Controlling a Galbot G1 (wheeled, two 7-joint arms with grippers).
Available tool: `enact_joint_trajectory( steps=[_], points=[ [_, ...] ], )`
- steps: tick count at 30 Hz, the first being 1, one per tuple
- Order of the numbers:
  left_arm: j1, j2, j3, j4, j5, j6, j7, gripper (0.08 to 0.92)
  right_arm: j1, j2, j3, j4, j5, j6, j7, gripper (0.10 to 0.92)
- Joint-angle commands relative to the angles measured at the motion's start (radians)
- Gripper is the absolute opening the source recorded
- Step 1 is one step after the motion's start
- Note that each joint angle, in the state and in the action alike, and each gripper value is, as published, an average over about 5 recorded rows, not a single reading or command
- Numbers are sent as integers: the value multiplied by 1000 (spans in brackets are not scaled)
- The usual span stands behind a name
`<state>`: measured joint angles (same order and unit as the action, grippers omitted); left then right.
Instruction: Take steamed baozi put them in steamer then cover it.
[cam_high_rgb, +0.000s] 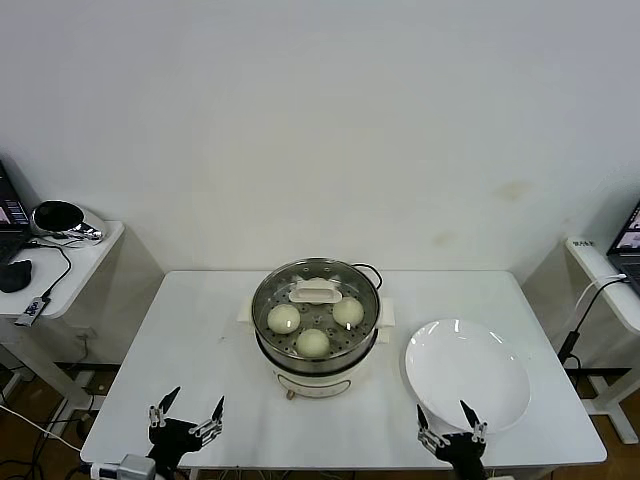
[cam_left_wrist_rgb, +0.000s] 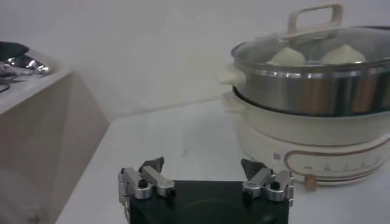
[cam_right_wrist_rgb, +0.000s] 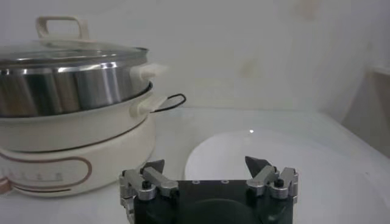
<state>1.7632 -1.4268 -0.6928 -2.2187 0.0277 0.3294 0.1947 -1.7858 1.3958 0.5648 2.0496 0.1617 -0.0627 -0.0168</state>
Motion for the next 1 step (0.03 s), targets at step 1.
enact_joint_trajectory(
  steps=[1],
  points=[
    [35, -4, 0, -30, 28, -4, 15, 823, -32, 11, -13, 13, -25, -5, -13, 823]
  ],
)
